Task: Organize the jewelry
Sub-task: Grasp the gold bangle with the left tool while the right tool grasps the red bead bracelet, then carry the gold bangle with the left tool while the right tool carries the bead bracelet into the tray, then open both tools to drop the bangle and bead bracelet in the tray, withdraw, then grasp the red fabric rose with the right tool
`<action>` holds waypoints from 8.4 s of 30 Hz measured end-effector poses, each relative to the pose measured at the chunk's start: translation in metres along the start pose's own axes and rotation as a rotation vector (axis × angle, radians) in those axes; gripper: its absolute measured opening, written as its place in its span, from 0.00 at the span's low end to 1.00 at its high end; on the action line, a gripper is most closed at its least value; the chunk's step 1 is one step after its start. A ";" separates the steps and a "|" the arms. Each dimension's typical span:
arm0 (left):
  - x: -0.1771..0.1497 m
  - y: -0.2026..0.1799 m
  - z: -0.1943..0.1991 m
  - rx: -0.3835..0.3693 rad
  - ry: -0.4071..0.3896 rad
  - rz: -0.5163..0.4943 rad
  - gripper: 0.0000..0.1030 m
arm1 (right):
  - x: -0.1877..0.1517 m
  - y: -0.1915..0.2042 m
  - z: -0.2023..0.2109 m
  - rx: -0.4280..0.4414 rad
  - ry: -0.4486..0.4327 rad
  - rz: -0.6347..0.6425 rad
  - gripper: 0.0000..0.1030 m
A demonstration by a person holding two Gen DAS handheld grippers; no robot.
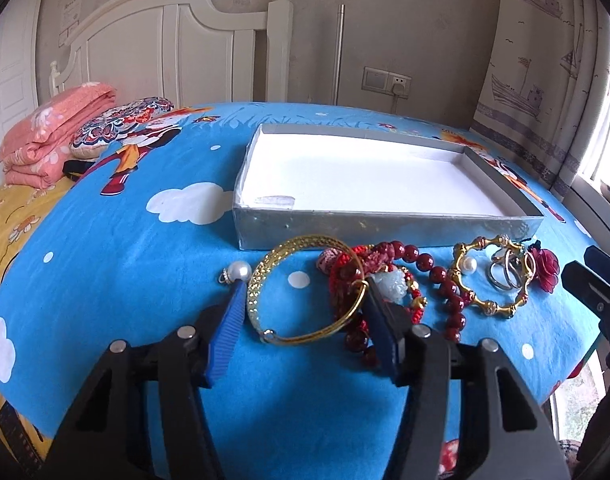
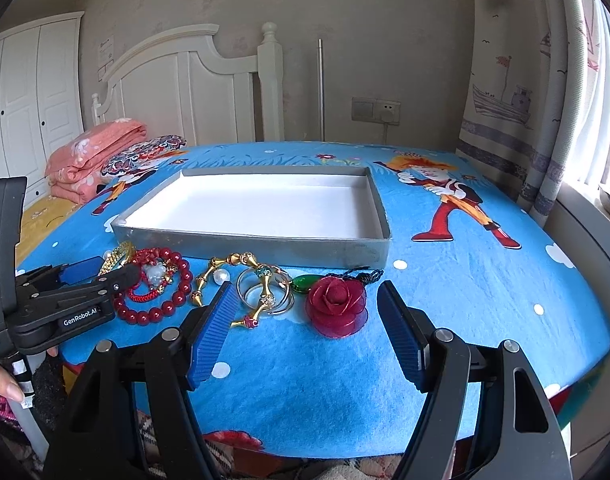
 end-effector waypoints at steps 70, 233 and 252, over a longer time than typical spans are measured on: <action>-0.002 0.051 0.085 0.284 -0.166 -0.011 0.09 | -0.005 0.132 0.002 0.279 -0.036 0.227 0.14; 0.004 -0.046 0.051 0.128 -0.168 -0.158 0.95 | -0.012 -0.028 -0.046 -0.032 0.023 0.087 0.43; 0.011 -0.088 0.039 0.066 -0.157 -0.257 0.95 | -0.003 -0.054 0.001 -0.045 -0.065 0.038 0.37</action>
Point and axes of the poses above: each gripper's, at about its wrist camera, not at the fingertips, and z roughly against the way its jaws point, y to its left, x to its top, the point moved 10 cm from there along -z, roughly the way its jaws point, and after that the axes turned 11 degrees about -z, right-handed, at the moved point
